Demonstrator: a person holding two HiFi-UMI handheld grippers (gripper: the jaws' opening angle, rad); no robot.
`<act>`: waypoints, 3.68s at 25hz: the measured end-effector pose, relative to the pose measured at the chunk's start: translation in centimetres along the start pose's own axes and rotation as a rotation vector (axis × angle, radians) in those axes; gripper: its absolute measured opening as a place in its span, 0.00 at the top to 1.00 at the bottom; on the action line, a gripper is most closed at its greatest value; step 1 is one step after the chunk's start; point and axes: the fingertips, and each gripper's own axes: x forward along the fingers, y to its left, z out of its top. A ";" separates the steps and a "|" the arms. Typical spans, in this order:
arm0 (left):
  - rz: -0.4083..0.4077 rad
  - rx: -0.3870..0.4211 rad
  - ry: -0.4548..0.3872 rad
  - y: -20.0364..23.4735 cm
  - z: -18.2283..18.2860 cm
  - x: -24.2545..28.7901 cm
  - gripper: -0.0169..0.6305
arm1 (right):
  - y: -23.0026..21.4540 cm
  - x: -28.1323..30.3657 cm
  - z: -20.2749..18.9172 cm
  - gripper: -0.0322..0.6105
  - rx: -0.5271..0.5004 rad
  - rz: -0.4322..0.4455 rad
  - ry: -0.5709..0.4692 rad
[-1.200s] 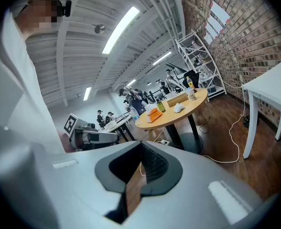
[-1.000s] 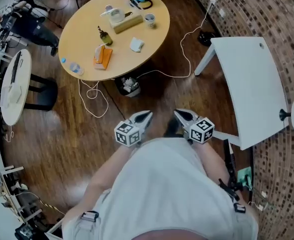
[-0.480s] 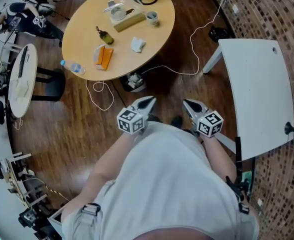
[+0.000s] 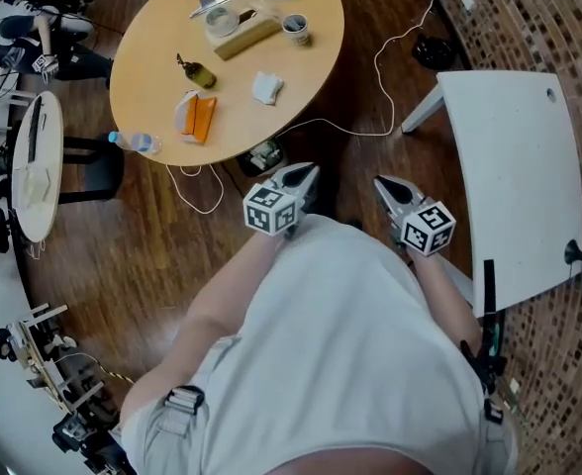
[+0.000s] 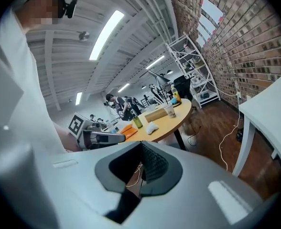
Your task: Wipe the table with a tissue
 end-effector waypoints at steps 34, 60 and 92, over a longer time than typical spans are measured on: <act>0.285 0.169 0.383 31.6 5.5 9.2 0.37 | -8.2 9.8 7.8 0.94 0.080 -0.331 -0.014; -0.276 0.123 0.235 7.2 11.0 18.9 0.89 | -13.3 2.7 8.5 0.94 0.128 -0.478 -0.134; -0.577 0.446 0.350 -28.0 8.7 35.7 0.89 | -22.0 -26.6 6.8 0.94 0.197 -0.611 -0.208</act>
